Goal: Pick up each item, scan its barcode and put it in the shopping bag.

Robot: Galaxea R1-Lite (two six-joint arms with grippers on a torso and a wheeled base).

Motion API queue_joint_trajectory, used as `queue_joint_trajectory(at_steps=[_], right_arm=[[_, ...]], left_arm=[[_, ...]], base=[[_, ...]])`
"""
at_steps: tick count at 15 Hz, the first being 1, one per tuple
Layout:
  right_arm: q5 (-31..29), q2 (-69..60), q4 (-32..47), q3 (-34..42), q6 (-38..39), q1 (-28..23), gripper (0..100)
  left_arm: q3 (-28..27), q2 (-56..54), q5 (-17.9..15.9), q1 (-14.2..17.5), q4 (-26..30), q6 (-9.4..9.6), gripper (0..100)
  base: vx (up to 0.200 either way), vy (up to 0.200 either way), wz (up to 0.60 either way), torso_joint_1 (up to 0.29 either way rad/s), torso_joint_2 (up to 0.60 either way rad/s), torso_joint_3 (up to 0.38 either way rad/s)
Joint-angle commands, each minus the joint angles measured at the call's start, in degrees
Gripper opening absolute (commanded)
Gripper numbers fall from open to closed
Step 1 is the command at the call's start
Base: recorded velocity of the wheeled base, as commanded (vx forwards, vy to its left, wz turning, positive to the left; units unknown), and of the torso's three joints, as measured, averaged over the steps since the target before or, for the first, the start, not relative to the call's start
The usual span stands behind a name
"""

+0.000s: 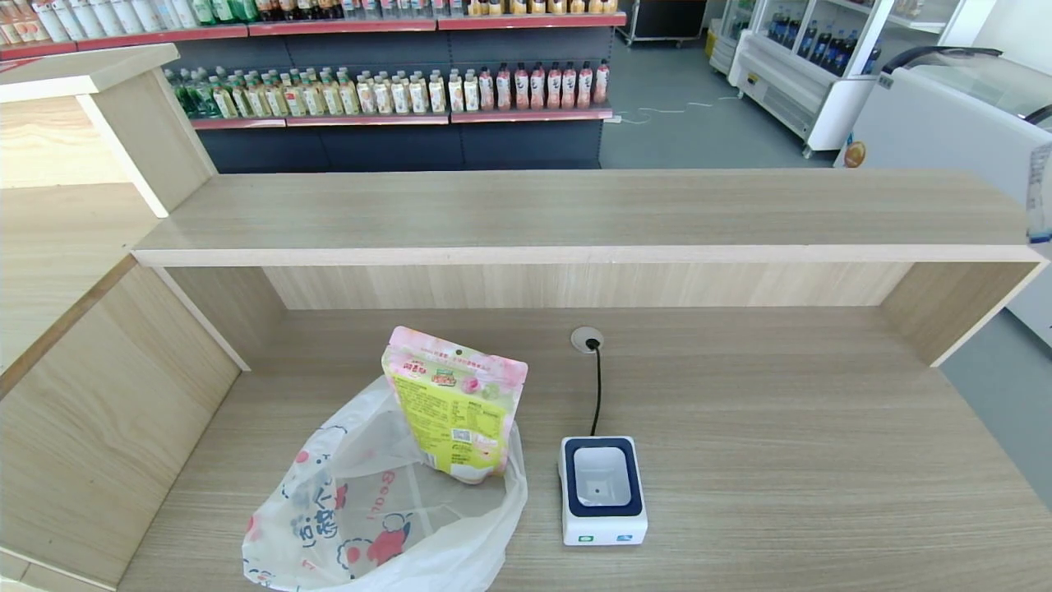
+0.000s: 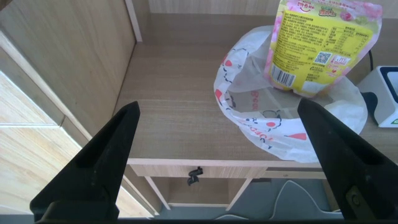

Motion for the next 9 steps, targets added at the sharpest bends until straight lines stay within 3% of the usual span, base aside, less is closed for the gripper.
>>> queue_joint_trajectory(at_steps=[1,4,9], right_arm=[[1.6,-10.0,0.2,1.3,-7.7,4.9,0],[2.3,-10.3,0.2,1.5,-22.7,24.1,0],[2.0,1.0,0.2,0.9,-35.8,41.9,0]], left_arm=[[0.0,0.0,0.0,0.0,0.0,-0.04,100],[0.0,0.0,0.0,0.0,0.0,-0.04,100],[0.0,0.0,0.0,0.0,0.0,-0.04,100]], base=[[0.000,0.000,0.00,0.000,0.00,0.000],[0.000,0.000,0.00,0.000,0.00,0.000],[0.000,0.000,0.00,0.000,0.00,0.000]])
